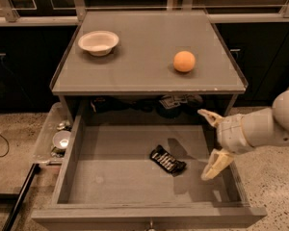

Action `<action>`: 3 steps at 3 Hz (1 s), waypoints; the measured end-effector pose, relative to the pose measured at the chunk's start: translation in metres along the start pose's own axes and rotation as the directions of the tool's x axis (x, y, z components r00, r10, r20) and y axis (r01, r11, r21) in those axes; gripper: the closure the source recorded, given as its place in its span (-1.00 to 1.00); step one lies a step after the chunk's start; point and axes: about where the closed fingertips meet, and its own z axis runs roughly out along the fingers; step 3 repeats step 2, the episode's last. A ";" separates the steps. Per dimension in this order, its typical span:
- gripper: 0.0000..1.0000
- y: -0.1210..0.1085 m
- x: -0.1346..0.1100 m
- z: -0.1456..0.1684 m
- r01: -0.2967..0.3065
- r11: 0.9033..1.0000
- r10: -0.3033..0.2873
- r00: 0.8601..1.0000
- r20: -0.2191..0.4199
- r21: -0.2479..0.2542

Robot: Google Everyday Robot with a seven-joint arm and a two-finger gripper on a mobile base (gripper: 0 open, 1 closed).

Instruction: Place rxbar chocolate into top drawer

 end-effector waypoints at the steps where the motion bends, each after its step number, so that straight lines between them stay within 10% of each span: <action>1: -1.00 -0.020 -0.012 -0.051 0.079 0.997 -0.078 0.997 -0.026 0.021; 3: -1.00 -0.050 -0.029 -0.093 0.134 0.989 -0.132 0.991 -0.035 0.058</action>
Offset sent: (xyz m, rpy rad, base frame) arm 0.0373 -0.0631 0.1731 -0.0889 -0.2199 0.0570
